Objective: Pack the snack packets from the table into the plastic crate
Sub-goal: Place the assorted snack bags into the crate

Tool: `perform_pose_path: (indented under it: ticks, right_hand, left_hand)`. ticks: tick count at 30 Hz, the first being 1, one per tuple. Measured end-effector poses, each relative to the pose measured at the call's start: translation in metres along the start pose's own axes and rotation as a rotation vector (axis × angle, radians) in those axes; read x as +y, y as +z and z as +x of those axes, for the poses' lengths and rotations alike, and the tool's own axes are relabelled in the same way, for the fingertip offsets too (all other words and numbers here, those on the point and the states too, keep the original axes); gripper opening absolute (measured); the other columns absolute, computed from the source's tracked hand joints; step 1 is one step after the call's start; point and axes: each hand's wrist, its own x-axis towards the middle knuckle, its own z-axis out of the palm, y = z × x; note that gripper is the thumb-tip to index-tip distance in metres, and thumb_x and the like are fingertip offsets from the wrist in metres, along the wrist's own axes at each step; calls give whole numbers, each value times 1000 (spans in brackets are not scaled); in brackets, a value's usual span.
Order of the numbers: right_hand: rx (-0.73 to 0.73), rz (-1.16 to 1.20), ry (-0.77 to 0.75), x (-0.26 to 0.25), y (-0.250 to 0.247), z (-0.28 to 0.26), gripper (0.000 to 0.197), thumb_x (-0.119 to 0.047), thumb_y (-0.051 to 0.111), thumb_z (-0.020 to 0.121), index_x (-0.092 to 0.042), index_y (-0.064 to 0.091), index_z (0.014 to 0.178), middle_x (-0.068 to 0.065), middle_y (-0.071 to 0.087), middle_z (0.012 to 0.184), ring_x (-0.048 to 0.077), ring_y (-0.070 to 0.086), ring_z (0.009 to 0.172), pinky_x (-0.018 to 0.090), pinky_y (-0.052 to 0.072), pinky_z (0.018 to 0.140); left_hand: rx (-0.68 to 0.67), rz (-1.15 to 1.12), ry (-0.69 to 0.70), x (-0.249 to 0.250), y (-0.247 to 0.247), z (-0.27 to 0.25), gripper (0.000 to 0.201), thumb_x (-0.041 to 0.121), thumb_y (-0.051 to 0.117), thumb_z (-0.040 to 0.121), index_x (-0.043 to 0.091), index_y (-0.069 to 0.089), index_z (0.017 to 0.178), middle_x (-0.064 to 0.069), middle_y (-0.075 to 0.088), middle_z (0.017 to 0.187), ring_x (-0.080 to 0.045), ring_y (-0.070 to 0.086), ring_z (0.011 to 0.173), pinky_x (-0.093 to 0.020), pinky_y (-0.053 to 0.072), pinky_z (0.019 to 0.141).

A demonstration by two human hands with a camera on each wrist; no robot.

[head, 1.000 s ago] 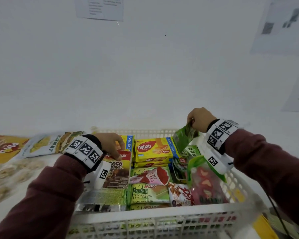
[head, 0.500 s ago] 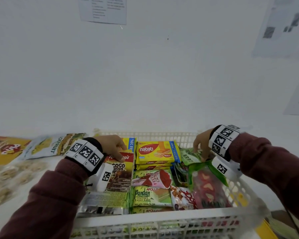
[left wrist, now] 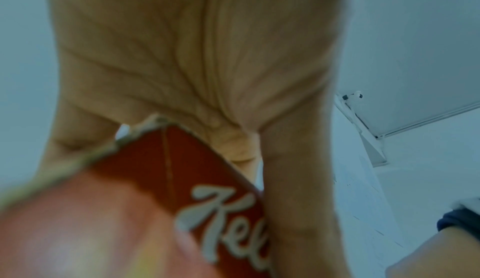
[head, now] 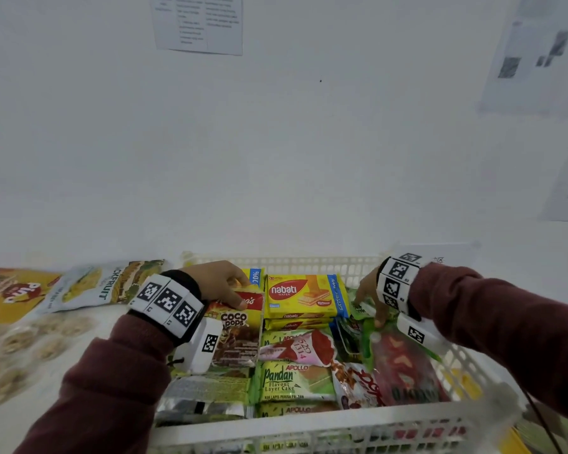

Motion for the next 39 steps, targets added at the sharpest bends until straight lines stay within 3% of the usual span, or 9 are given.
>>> perform_pose_path:
  ticks: [5,12,16,23,26,29,33,36,39]
  right_hand:
    - [176,91,146,-6,2,3,69,-49,72,72,-8,51,124,8,57,119,25,57,108,40,48,95]
    - [-8,230,129,-6,10,-1,57,-49,61,83,-3,58,117,8,65,108,21,58,91,32,47,87]
    - [-57,336,121,-8,10,-4,47,-54,54,86,-11,51,65,-10,55,35,10,44,57,22,37,60]
    - [-9,215,83,-18,27,-6,72,-50,65,79,-6,45,132,10,56,127,25,57,112,29,45,87]
    - [-5,138,95,-21,31,-9,46,-34,57,89,-11,51,129,7,58,122,22,57,111,28,45,85]
    - [-54,160,77,-27,35,-14,34,-29,55,92,-13,58,122,-1,54,85,16,52,74,21,42,62]
    - [-47,176,115,-17,27,-20,38,-42,53,91,-14,50,65,-4,42,60,9,38,49,19,35,51]
    - [-11,324,114,8,5,-44,23,-29,61,88,-7,63,96,-5,46,61,1,44,42,14,36,46]
    - [59,419,142,41,2,-72,44,-27,64,86,-3,53,121,-5,49,62,-2,47,39,3,31,35]
  left_hand:
    - [-19,-1,10,1,1,1,53,24,67,83,17,48,132,-8,45,138,-22,48,122,-26,38,89]
    - [-26,21,23,1,2,1,53,26,67,83,18,47,132,-7,46,137,-21,48,121,-26,37,90]
    - [-22,16,36,1,1,0,53,26,68,83,18,48,132,-7,46,136,-22,50,118,-26,38,86]
    - [7,-5,55,1,0,-2,53,24,68,83,15,48,132,-8,48,134,-20,50,115,-24,35,88]
    - [32,-15,60,0,-1,-4,54,24,68,83,14,48,132,-8,49,134,-23,48,121,-26,36,89]
    - [73,-45,96,1,-6,-8,50,22,66,84,12,49,130,-9,51,129,-26,57,104,-21,41,65]
    - [166,-46,162,4,-24,-16,45,27,67,83,17,53,125,-2,52,117,-13,54,83,-17,43,60]
    - [207,-21,219,21,-39,-24,46,32,65,84,20,49,125,1,52,110,-15,54,86,-18,44,65]
    - [214,24,300,57,-50,-25,39,34,61,86,20,47,120,4,54,103,-16,56,86,-19,44,68]
